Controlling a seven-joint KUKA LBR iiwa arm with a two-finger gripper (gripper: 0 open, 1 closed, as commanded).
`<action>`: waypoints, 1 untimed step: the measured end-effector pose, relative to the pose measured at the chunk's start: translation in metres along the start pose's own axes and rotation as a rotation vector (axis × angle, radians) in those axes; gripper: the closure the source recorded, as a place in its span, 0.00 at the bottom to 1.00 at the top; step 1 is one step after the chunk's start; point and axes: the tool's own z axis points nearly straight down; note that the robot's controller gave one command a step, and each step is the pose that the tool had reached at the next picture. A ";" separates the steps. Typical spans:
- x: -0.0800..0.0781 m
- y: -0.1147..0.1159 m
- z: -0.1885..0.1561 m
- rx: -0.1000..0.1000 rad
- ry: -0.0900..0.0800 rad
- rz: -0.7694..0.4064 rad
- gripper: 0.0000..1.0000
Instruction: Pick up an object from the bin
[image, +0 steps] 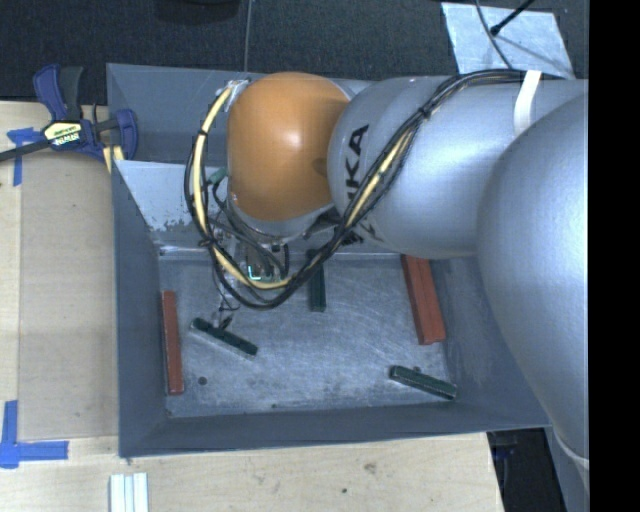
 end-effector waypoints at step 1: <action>-0.026 -0.061 0.108 0.003 0.000 0.101 0.00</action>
Offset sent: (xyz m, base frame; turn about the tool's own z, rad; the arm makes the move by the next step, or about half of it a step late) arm 0.0269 -0.0575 -0.1034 0.0967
